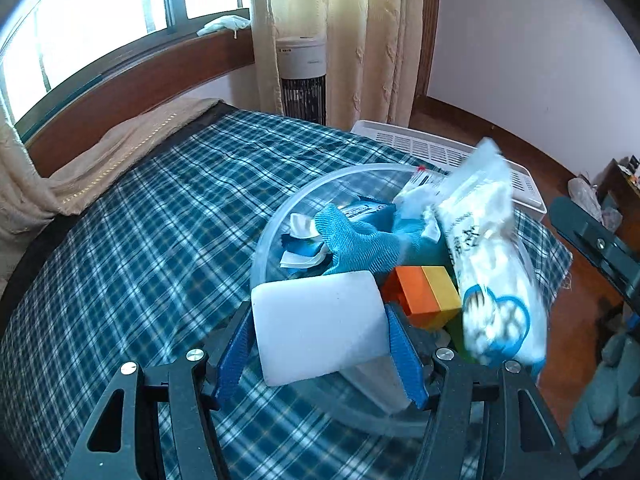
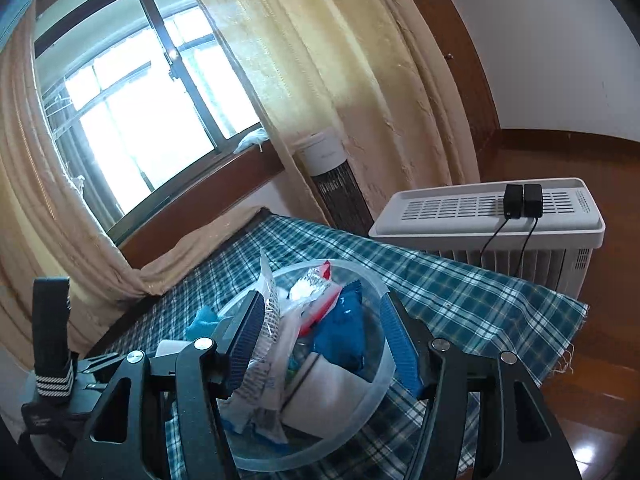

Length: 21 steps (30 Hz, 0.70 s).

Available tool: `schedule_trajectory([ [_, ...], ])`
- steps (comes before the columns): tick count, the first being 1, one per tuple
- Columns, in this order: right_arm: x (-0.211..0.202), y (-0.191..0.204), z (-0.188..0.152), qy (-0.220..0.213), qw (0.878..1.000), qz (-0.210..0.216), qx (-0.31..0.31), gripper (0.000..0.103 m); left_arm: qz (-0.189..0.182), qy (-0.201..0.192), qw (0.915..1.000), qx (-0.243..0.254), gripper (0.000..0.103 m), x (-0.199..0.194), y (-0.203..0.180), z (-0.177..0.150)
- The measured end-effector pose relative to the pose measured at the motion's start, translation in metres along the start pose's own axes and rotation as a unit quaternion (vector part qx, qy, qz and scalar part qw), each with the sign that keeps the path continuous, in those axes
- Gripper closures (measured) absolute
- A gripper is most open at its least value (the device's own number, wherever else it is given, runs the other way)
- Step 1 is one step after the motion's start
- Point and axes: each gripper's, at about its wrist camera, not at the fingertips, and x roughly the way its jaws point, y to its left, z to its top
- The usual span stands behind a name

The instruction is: Organize objects

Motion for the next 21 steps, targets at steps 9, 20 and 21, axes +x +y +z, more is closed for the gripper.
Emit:
schedule_trajectory([
  [9,0.002,-0.005,-0.002,0.004,1.000,-0.002,0.004,0.042,-0.011,0.003,0.9999,-0.002,0.030,0.009,-0.002,0.002],
  [20,-0.002,0.010,-0.004,0.010,1.000,-0.009,-0.012,0.041,0.005,-0.032,0.9995,0.006,0.012,-0.012,0.001,-0.005],
  [21,-0.003,0.012,-0.005,0.012,1.000,-0.010,-0.014,0.041,0.008,-0.035,0.9993,0.008,0.012,-0.014,0.001,-0.006],
])
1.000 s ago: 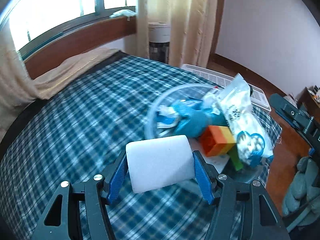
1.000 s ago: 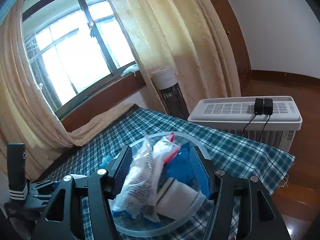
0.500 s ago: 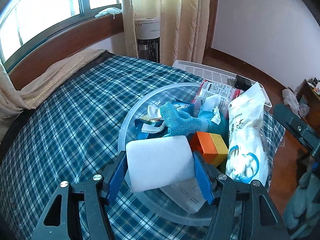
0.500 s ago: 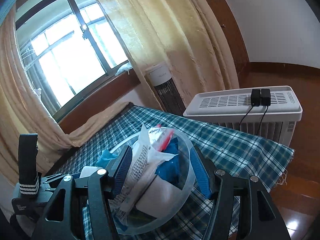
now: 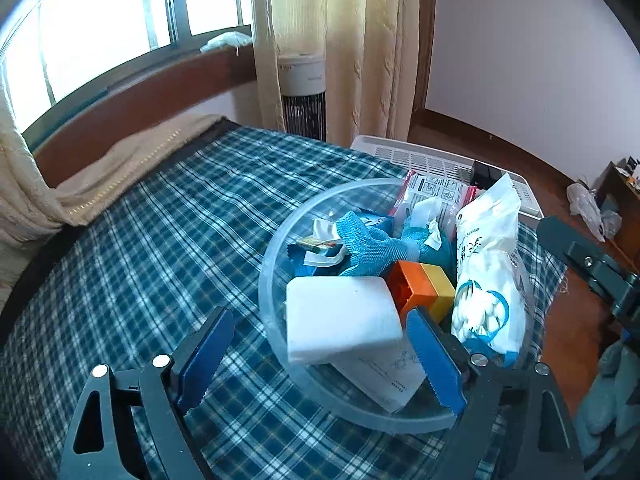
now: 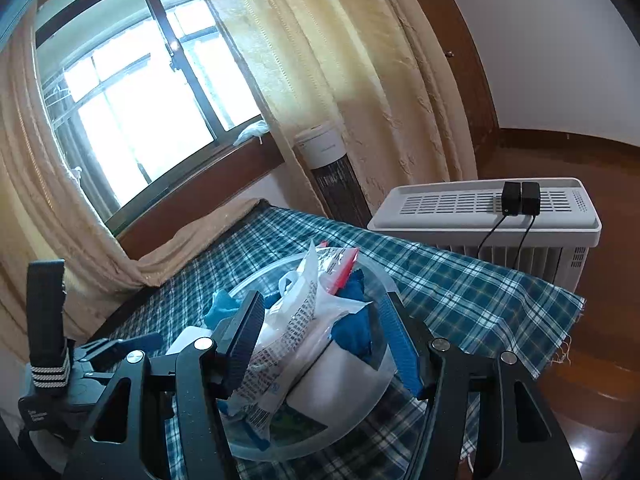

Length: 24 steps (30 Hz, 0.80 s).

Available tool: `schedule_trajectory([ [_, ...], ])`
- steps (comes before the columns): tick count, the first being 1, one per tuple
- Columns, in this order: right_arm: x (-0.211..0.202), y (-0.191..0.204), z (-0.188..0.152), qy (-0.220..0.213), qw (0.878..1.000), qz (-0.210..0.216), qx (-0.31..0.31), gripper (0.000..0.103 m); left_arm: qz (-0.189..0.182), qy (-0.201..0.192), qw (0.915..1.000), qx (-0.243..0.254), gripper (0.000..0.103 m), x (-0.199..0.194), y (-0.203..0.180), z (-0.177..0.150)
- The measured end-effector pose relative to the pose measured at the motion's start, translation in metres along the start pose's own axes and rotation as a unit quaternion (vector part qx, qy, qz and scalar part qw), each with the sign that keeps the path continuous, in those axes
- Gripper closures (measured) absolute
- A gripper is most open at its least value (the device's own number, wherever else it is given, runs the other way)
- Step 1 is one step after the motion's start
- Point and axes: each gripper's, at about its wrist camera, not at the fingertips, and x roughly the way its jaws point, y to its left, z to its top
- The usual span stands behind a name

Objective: Organize objects
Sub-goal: 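Lower the white foam block into the basin and open the left gripper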

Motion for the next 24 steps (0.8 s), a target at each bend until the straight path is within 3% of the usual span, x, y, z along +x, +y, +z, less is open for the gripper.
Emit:
schedule_trajectory([
  [6,-0.004,0.010,-0.002,0.008,1.000,-0.003,-0.010,0.032,0.017,-0.016,0.9997,-0.001,0.007,-0.012,0.005,-0.005],
  [13,-0.009,0.027,-0.005,0.014,0.999,-0.007,-0.028,0.028,0.036,-0.039,0.9985,-0.009,0.002,-0.031,0.018,-0.012],
  [24,-0.017,0.062,-0.014,0.032,0.997,-0.017,-0.069,0.008,0.044,-0.064,0.9967,-0.022,0.001,-0.058,0.035,-0.025],
])
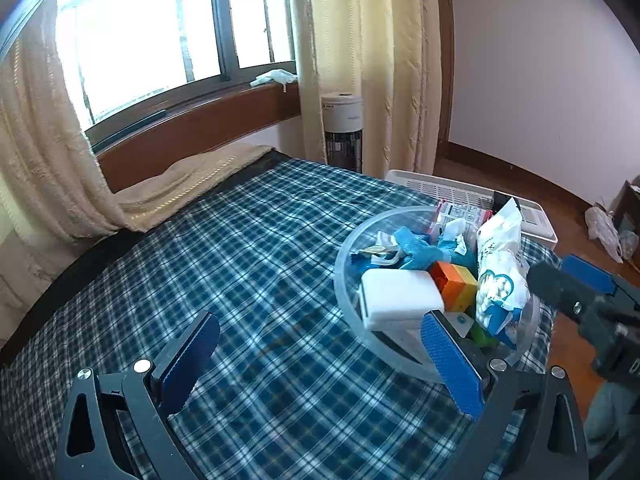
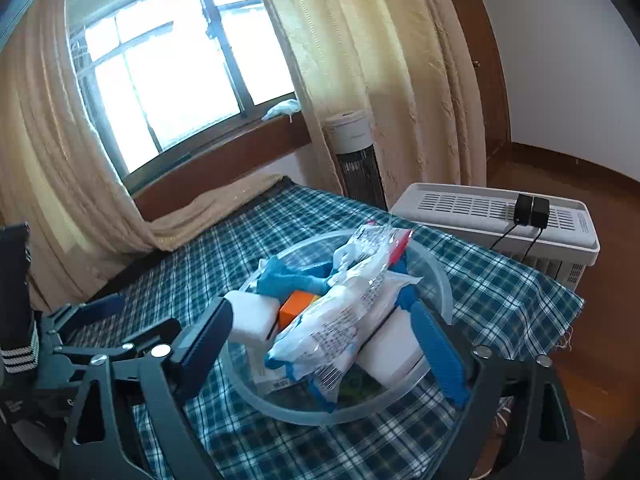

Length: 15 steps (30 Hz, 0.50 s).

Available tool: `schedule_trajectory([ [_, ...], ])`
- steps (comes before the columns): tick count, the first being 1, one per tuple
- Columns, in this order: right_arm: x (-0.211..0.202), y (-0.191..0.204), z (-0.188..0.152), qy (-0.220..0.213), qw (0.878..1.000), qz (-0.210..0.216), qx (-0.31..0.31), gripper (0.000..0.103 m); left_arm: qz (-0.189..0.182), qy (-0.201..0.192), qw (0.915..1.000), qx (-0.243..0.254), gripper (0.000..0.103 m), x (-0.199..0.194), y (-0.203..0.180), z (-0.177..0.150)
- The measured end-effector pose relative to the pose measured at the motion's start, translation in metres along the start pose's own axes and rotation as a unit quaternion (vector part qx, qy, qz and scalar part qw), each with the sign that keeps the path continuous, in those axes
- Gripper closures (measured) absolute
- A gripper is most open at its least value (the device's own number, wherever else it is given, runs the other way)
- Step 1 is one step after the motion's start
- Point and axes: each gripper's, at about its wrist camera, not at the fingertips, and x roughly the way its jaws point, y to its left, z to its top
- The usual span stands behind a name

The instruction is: Organize objects

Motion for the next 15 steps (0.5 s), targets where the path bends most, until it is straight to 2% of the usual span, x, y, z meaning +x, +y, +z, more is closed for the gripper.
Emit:
schedule_trajectory([
  [7,0.003,0.012,-0.011,0.034,0.998,-0.041,-0.036,0.008,-0.005,-0.004,0.9999,-0.014,0.001,-0.007,0.012,-0.005],
  [15,0.006,0.027,-0.021,0.046,0.993,-0.072,-0.080,0.007,-0.007,-0.007,0.9999,-0.012,0.001,-0.012,0.012,-0.006],
])
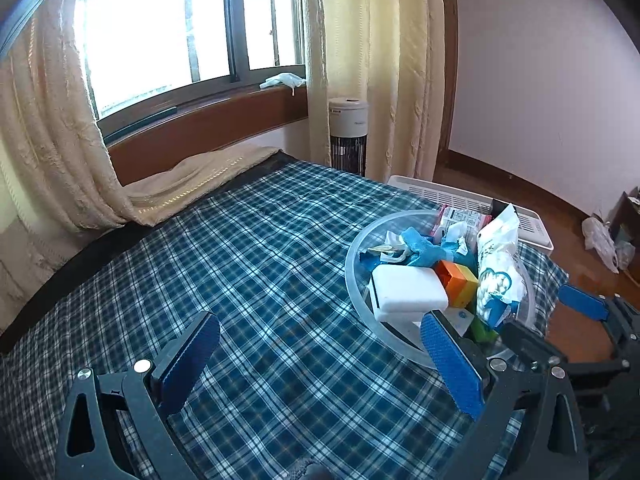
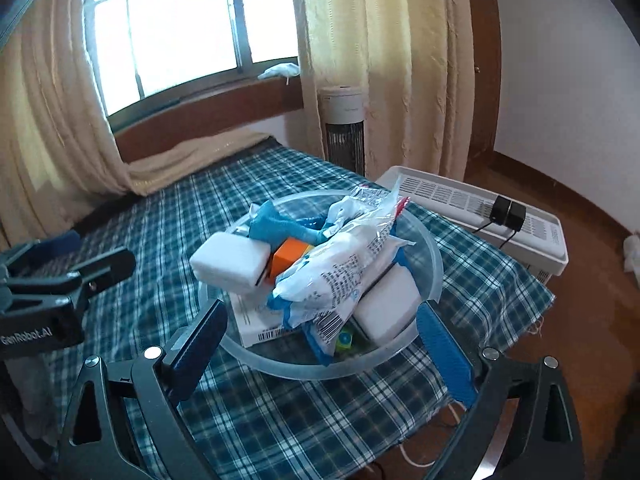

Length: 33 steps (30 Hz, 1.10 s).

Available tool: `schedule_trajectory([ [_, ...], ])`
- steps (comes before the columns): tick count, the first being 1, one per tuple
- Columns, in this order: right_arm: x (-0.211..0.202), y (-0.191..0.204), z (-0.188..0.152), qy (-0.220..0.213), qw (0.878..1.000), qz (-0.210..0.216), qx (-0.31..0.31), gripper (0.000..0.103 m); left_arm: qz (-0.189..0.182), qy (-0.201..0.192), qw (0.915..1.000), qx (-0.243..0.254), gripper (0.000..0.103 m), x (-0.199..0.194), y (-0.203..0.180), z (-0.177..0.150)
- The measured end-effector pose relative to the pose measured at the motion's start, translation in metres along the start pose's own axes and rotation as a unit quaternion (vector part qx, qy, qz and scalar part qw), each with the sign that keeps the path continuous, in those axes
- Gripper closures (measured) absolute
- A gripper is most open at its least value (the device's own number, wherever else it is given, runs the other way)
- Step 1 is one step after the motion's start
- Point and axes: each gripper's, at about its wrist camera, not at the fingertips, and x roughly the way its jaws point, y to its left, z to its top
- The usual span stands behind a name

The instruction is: Organize objects

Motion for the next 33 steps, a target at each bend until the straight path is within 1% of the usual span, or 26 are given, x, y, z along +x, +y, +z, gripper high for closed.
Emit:
schedule_trajectory([
  [5,0.0016,0.0086,-0.0015,-0.001,1.000,-0.017,-0.023,0.007,0.001,0.001,1.0000,0.005,0.001,0.0001,-0.0038,-0.0015],
  [17,0.0055,0.0094,-0.0044,0.005,0.999,-0.025,-0.032,0.007,0.002,0.010,0.9999,0.010,0.000,0.0015,-0.0045,-0.0036],
  [23,0.0070,0.0122,-0.0066,0.007,0.999,-0.028,-0.038,0.007,0.014,0.020,0.9996,0.017,0.000,0.0047,-0.0062,-0.0040],
  [33,0.0101,0.0098,-0.0073,0.012,0.999,-0.028,-0.034,0.007,0.004,0.028,0.9994,0.019,0.000,0.0073,-0.0073,-0.0070],
])
